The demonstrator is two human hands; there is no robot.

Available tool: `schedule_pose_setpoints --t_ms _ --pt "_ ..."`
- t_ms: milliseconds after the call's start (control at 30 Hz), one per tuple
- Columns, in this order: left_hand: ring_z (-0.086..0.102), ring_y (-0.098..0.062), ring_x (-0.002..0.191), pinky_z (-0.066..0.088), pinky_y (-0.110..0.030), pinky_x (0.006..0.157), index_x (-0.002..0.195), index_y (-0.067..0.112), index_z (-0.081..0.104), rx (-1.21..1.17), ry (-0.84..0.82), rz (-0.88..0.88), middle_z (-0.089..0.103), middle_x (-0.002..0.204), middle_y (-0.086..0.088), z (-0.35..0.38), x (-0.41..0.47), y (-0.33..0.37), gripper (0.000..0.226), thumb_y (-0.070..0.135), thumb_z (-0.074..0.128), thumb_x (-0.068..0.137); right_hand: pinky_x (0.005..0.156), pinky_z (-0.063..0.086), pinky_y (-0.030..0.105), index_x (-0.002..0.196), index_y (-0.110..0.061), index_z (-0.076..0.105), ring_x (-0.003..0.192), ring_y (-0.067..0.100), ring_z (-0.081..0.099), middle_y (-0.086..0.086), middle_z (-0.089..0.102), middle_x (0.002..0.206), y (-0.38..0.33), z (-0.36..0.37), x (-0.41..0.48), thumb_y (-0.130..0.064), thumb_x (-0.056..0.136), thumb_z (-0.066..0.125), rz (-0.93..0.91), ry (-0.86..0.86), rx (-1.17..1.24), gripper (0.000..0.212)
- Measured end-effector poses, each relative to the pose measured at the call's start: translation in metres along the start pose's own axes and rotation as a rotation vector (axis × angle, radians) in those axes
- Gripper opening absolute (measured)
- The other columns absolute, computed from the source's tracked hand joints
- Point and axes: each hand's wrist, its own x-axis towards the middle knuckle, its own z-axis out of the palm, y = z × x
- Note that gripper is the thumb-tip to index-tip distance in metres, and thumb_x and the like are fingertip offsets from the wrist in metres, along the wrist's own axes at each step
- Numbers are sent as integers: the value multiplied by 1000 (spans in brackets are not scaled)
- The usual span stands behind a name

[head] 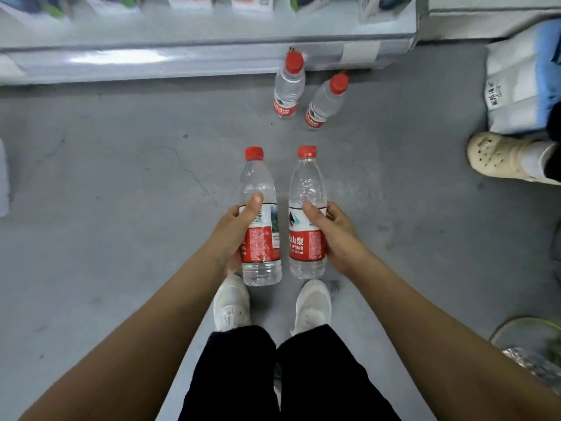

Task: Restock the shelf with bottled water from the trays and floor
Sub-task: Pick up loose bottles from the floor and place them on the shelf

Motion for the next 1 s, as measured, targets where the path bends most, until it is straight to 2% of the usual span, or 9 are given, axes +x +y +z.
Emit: schedule_pose_setpoints --t_ms 167,300,400,567,700,767,833,900,1000 --pt "70 -37 106 56 -52 91 133 11 55 -61 -60 30 71 117 -18 12 -107 30 106 72 82 50 87 61 44 119 -9 65 99 30 75 10 78 106 -50 9 -101 -53 70 76 40 -44 3 67" --pt "68 -37 110 56 -49 93 131 7 59 -83 -76 109 71 118 -17 24 -202 67 86 61 76 67 85 62 44 122 -3 66 97 33 74 18 75 109 -100 14 -185 -52 73 75 41 -69 56 70" --pt "71 -33 103 60 -42 82 126 7 63 -74 -70 162 73 113 -15 38 -283 102 74 56 69 70 80 62 41 123 -3 66 99 33 74 18 76 109 -147 16 -252 -54 74 73 0 -100 34 71" --pt "74 -30 95 59 -42 82 117 10 67 -28 -39 294 76 106 -14 66 -421 169 71 59 69 66 75 62 38 120 -9 67 90 28 76 14 77 104 -233 14 -365 -40 78 76 -102 -185 12 54" --pt "75 -27 90 59 -37 78 115 11 67 -11 -43 464 77 100 -11 92 -519 220 66 55 72 66 66 63 35 111 -15 64 78 22 77 8 79 92 -306 15 -447 -15 90 71 -221 -253 51 22" --pt "75 -28 93 59 -41 85 117 11 67 -8 -28 550 77 102 -11 106 -561 247 72 56 79 62 67 63 38 118 -11 62 82 25 77 10 79 96 -341 20 -478 -17 84 75 -288 -264 53 37" --pt "73 -30 98 55 -49 94 123 13 64 14 -33 650 76 108 -11 120 -596 270 91 61 90 50 83 61 50 129 -7 60 96 34 75 16 76 109 -376 26 -504 -22 76 80 -376 -301 46 59" --pt "73 -29 100 54 -51 95 123 17 63 15 -47 748 76 109 -9 132 -632 288 91 59 91 48 94 55 60 134 -8 59 105 39 71 20 73 117 -408 30 -528 -26 75 84 -449 -350 58 66" --pt "73 -28 99 56 -49 93 120 17 65 38 -34 895 76 107 -8 146 -678 316 78 59 85 57 86 61 49 133 -7 60 101 36 73 21 73 117 -455 34 -562 -26 82 76 -577 -429 34 58"
